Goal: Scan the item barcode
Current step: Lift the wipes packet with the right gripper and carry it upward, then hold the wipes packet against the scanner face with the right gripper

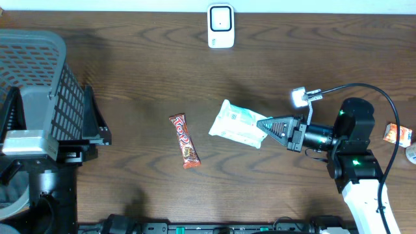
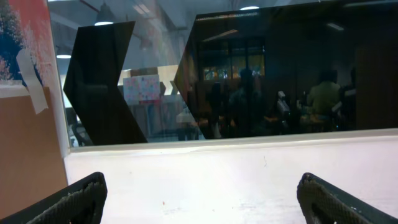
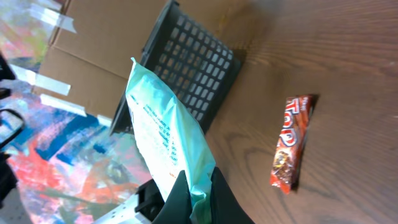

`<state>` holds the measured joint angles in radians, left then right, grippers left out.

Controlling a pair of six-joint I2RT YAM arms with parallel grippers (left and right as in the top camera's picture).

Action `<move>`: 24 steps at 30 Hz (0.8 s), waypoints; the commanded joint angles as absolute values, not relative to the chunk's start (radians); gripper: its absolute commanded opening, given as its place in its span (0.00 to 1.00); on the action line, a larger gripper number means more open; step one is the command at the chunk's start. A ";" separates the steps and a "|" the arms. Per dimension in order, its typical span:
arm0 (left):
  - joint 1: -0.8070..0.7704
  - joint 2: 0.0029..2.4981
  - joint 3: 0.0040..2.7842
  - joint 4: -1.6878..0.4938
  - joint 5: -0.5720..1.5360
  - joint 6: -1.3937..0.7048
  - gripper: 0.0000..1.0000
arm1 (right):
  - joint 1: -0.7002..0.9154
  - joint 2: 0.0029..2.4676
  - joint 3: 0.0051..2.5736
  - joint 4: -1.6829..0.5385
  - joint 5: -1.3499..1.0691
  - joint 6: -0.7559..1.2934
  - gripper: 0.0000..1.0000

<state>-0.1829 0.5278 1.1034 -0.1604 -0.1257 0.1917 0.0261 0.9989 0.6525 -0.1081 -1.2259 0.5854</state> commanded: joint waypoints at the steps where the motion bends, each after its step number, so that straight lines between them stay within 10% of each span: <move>1: -0.178 0.521 1.103 -0.159 -0.123 0.208 0.98 | 0.020 0.992 0.662 -0.108 -1.266 0.640 0.02; 24: -0.178 0.521 1.103 -0.160 -0.123 0.208 0.98 | 0.258 1.277 0.966 -0.096 -0.408 0.430 0.02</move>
<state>-0.1829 0.5278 1.1034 -0.1612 -0.1257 0.1917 0.2424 1.2179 0.8303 -0.0937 -0.5655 0.5117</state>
